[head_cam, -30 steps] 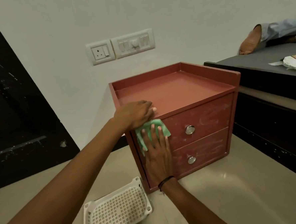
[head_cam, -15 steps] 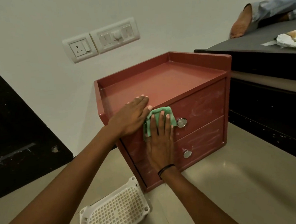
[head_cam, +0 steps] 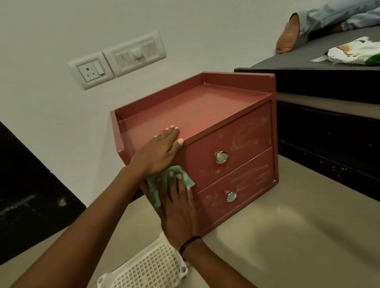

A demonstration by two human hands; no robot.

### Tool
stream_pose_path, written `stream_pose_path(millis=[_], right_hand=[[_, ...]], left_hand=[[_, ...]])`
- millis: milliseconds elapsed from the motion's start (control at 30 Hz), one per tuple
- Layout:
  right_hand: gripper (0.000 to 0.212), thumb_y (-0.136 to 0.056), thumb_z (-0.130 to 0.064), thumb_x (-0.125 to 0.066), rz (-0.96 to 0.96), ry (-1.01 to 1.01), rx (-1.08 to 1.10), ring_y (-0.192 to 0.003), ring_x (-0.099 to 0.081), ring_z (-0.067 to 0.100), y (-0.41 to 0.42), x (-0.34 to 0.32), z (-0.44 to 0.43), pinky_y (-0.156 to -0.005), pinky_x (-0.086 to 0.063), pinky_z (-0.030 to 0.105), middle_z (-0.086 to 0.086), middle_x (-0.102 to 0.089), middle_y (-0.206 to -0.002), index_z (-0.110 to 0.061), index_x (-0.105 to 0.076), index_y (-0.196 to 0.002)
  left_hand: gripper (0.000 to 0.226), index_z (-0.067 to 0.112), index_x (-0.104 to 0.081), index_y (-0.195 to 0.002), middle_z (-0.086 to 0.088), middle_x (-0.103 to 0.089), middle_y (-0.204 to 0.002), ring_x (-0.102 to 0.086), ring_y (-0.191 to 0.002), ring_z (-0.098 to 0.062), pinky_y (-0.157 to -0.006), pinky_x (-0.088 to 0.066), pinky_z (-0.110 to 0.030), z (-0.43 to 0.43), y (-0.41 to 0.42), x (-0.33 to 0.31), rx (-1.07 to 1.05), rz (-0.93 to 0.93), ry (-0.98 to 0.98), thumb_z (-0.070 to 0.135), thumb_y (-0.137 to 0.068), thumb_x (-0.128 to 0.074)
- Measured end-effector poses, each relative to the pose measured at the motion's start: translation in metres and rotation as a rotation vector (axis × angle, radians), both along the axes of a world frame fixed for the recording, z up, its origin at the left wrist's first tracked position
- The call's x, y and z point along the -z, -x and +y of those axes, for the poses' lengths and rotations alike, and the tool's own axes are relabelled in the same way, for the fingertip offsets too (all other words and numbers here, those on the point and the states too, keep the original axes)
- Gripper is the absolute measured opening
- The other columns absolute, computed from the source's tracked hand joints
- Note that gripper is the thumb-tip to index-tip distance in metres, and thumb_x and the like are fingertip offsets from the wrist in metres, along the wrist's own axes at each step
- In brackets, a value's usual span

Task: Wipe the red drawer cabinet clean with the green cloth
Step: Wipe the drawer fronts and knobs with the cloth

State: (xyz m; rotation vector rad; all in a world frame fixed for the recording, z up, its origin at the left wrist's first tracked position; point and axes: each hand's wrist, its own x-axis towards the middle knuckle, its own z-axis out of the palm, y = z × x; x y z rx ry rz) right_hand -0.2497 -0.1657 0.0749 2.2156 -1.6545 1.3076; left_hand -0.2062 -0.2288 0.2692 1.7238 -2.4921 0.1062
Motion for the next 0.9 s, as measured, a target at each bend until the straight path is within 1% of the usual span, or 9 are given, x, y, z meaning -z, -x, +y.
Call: stream_pose_path(millis=[100, 167, 267, 400, 533, 667, 733, 833, 900], right_hand=[[0.078, -0.094, -0.031, -0.038, -0.12, -0.018, 0.069, -0.155, -0.005, 0.032, 0.032, -0.025, -0.024, -0.119, -0.03, 0.052, 0.014, 0.004, -0.167, -0.018, 0.003, -0.16], [0.077, -0.094, -0.028, -0.033, -0.124, 0.004, 0.092, -0.155, -0.007, 0.033, 0.052, -0.036, -0.037, -0.12, -0.028, 0.052, 0.013, 0.004, -0.167, -0.018, 0.005, -0.16], [0.076, -0.095, -0.027, -0.034, -0.077, 0.041, 0.082, -0.155, -0.005, 0.034, 0.062, -0.039, -0.043, -0.121, -0.027, 0.052, 0.013, 0.006, -0.167, -0.018, 0.005, -0.16], [0.069, -0.101, -0.031, -0.031, -0.263, -0.074, 0.075, -0.156, 0.004, 0.033, 0.023, -0.037, -0.025, -0.121, -0.026, 0.054, 0.014, 0.004, -0.168, -0.017, 0.001, -0.161], [0.067, -0.105, -0.038, -0.031, -0.185, -0.049, 0.019, -0.156, 0.001, 0.031, -0.014, -0.001, 0.004, -0.119, -0.029, 0.052, 0.013, 0.003, -0.168, -0.017, -0.002, -0.161], [0.073, -0.099, -0.037, -0.041, -0.13, -0.067, 0.066, -0.156, -0.007, 0.03, -0.012, 0.021, 0.005, -0.12, -0.03, 0.047, 0.013, -0.001, -0.168, -0.018, -0.006, -0.161], [0.075, -0.097, -0.035, -0.04, -0.2, -0.097, 0.122, -0.156, -0.005, 0.031, 0.003, 0.02, -0.006, -0.121, -0.028, 0.047, 0.013, 0.0, -0.168, -0.018, -0.005, -0.161], [0.067, -0.104, -0.035, -0.03, -0.396, -0.138, 0.217, -0.156, 0.002, 0.029, 0.033, 0.013, -0.03, -0.124, -0.022, 0.047, 0.011, 0.001, -0.169, -0.018, 0.001, -0.161], [0.065, -0.107, -0.037, -0.027, -0.465, -0.147, 0.237, -0.156, 0.005, 0.026, 0.044, 0.009, -0.04, -0.126, -0.018, 0.046, 0.011, 0.003, -0.169, -0.017, 0.006, -0.16]], left_hand=[[0.065, 0.018, -0.013, -0.16, -0.002, -0.011, -0.168, -0.009, -0.155, -0.014, -0.125, -0.008, -0.034, 0.0, 0.0, 0.0, 0.005, 0.01, 0.003, 0.051, -0.104, -0.017], [0.064, 0.019, -0.014, -0.16, -0.002, -0.012, -0.168, -0.009, -0.155, -0.014, -0.124, -0.007, -0.033, 0.001, 0.0, 0.0, 0.001, 0.02, 0.006, 0.051, -0.105, -0.017], [0.064, 0.02, -0.014, -0.16, -0.002, -0.011, -0.168, -0.01, -0.155, -0.014, -0.124, -0.007, -0.033, 0.001, 0.001, 0.001, -0.008, 0.022, 0.008, 0.051, -0.105, -0.017], [0.063, 0.018, -0.015, -0.16, -0.003, -0.013, -0.168, -0.011, -0.155, -0.015, -0.125, -0.009, -0.036, 0.0, 0.002, 0.0, -0.005, 0.023, 0.01, 0.05, -0.105, -0.017], [0.064, 0.018, -0.015, -0.16, -0.004, -0.013, -0.168, -0.012, -0.155, -0.016, -0.126, -0.01, -0.037, 0.0, 0.003, 0.001, -0.004, 0.017, 0.014, 0.051, -0.104, -0.017], [0.065, 0.019, -0.017, -0.16, -0.002, -0.015, -0.168, -0.013, -0.154, -0.014, -0.126, -0.01, -0.035, 0.001, 0.002, 0.003, -0.002, 0.031, 0.033, 0.052, -0.104, -0.017], [0.064, 0.018, -0.018, -0.159, -0.002, -0.015, -0.168, -0.013, -0.154, -0.014, -0.126, -0.011, -0.035, 0.001, 0.002, 0.002, 0.001, 0.034, 0.037, 0.051, -0.104, -0.018], [0.064, 0.018, -0.018, -0.159, -0.002, -0.015, -0.168, -0.013, -0.154, -0.014, -0.126, -0.011, -0.035, 0.002, 0.001, 0.002, 0.004, 0.037, 0.039, 0.051, -0.104, -0.018], [0.064, 0.018, -0.017, -0.159, -0.002, -0.015, -0.168, -0.013, -0.154, -0.014, -0.125, -0.011, -0.034, 0.003, 0.002, 0.003, 0.002, 0.038, 0.041, 0.051, -0.104, -0.018]])
